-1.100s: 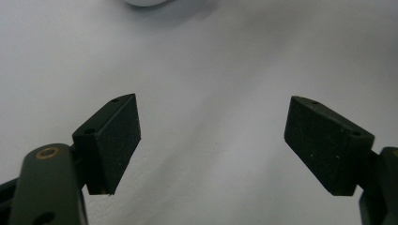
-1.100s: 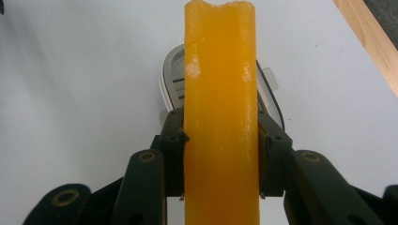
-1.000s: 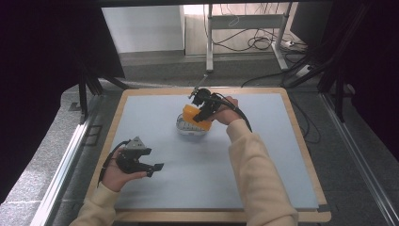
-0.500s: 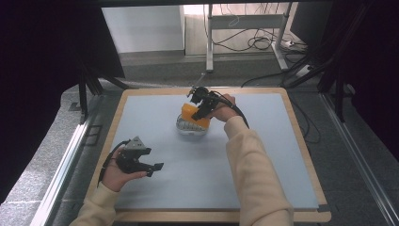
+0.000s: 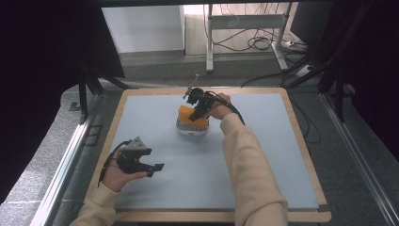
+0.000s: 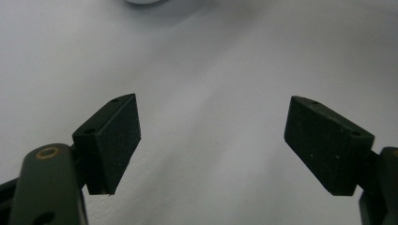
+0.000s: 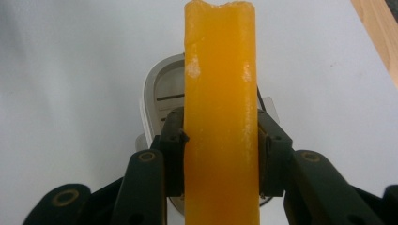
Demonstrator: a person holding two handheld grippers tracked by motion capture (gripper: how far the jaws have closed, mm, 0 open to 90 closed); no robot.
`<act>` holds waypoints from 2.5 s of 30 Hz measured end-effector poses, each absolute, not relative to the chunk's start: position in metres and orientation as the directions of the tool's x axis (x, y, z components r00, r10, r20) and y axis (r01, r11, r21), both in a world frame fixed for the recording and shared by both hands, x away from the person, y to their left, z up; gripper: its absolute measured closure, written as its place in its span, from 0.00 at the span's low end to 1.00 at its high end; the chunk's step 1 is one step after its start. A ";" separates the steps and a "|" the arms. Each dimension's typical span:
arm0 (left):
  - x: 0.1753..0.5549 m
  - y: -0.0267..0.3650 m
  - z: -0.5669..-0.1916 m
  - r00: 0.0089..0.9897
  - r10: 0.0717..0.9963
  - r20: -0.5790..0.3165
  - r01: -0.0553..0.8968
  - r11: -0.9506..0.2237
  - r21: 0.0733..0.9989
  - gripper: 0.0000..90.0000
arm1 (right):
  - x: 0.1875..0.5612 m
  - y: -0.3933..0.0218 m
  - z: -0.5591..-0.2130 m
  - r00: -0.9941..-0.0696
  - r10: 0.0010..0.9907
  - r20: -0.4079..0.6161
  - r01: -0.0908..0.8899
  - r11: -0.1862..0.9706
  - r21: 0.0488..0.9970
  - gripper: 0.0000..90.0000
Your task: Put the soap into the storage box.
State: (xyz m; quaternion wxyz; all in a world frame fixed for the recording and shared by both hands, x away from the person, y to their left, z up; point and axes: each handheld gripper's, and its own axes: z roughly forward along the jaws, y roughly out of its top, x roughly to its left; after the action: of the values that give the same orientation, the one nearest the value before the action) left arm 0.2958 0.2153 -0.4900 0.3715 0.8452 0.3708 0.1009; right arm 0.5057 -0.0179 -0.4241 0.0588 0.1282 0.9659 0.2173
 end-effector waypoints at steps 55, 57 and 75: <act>0.295 0.213 -0.492 0.702 0.705 -0.096 0.552 -0.454 0.699 0.20 | 0.419 -0.143 -0.430 -0.794 0.606 -0.044 0.411 0.589 0.696 0.24; 0.295 0.212 -0.493 0.704 0.704 -0.092 0.550 -0.460 0.697 0.20 | 0.409 -0.157 -0.433 -0.789 0.613 -0.040 0.413 0.577 0.705 0.24; 0.296 0.210 -0.497 0.706 0.703 -0.084 0.553 -0.472 0.687 0.20 | 0.339 -0.234 -0.486 -0.705 0.707 0.048 0.503 0.452 0.737 0.23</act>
State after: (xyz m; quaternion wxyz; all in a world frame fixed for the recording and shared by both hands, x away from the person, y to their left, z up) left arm 0.2956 0.2096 -0.4973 0.3577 0.8514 0.3688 0.1053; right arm 0.3392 -0.2339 -0.4863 0.1339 0.3597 0.8414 0.3805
